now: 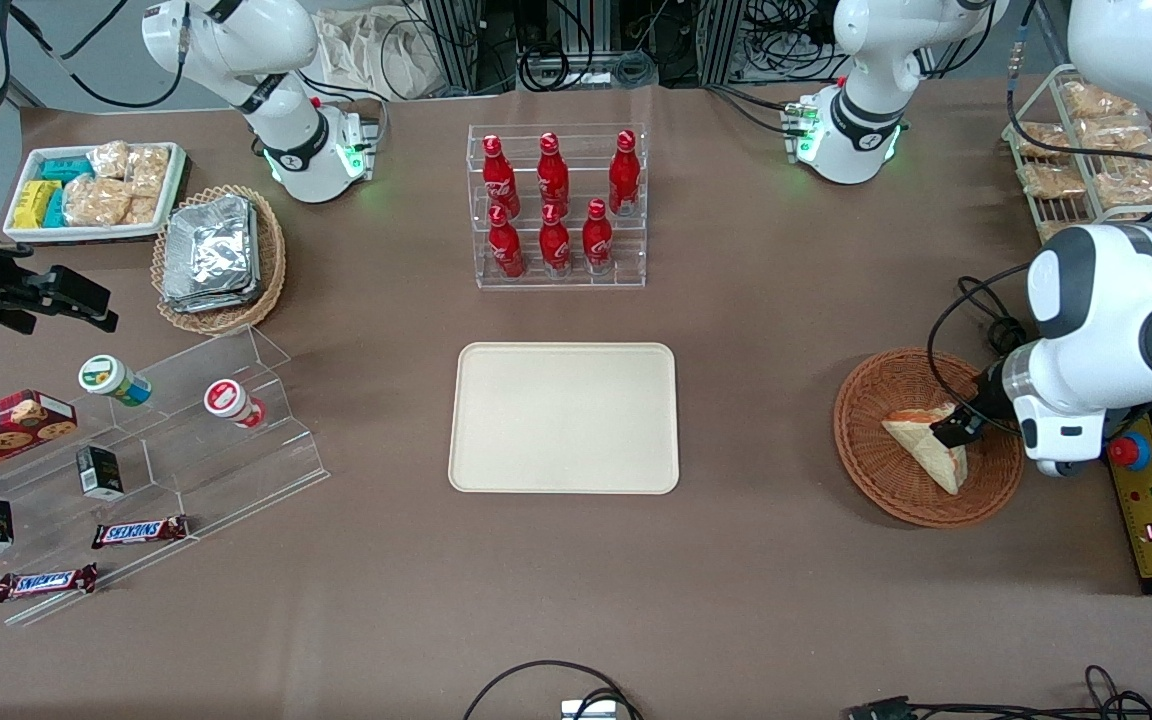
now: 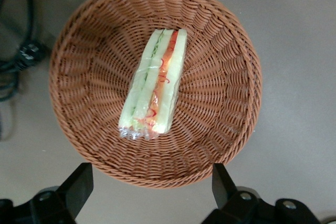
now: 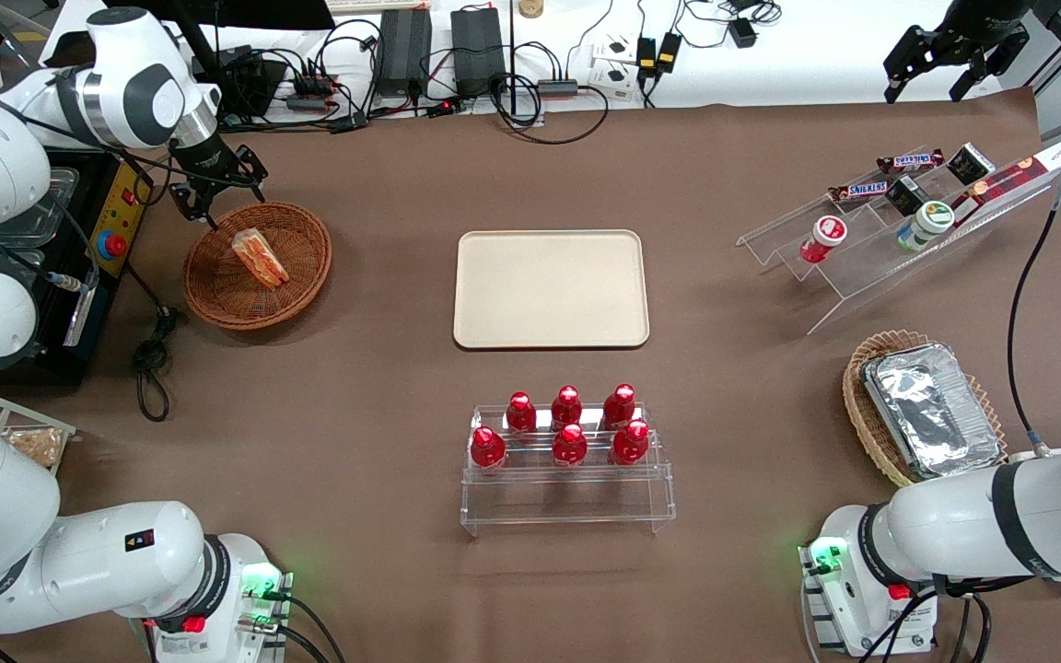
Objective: Place sandwich from basket to tray
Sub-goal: 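Close the left gripper on the sandwich's edge and lift it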
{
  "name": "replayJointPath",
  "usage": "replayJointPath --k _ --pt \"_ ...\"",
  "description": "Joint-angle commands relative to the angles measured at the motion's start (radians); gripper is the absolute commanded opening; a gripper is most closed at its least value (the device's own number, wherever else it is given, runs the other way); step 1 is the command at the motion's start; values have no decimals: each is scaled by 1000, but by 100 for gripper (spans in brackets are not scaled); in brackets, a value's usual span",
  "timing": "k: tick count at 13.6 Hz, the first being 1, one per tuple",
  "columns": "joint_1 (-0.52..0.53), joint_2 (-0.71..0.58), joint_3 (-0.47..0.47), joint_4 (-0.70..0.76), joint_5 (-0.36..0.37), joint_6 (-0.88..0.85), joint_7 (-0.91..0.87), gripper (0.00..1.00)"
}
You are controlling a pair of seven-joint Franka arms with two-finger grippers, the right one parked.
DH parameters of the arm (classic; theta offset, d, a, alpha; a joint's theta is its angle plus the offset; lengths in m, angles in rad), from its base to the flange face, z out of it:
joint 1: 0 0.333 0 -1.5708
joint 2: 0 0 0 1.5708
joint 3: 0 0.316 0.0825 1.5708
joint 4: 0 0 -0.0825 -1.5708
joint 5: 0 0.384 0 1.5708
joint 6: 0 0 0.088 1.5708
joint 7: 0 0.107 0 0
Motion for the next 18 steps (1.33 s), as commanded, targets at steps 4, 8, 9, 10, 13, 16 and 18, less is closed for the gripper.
replayJointPath --k 4,8,9,10,13,16,18 --pt "3 21 27 -62 38 92 -29 100" --pt "3 24 32 -154 125 254 -28 100" --pt "3 24 41 -168 125 273 -29 100" --pt "3 24 44 -180 125 294 -31 100" --pt "4 24 46 -240 124 383 -33 100" --pt "3 38 44 -242 107 391 -69 98" --pt "1 58 44 -230 112 392 -71 75"
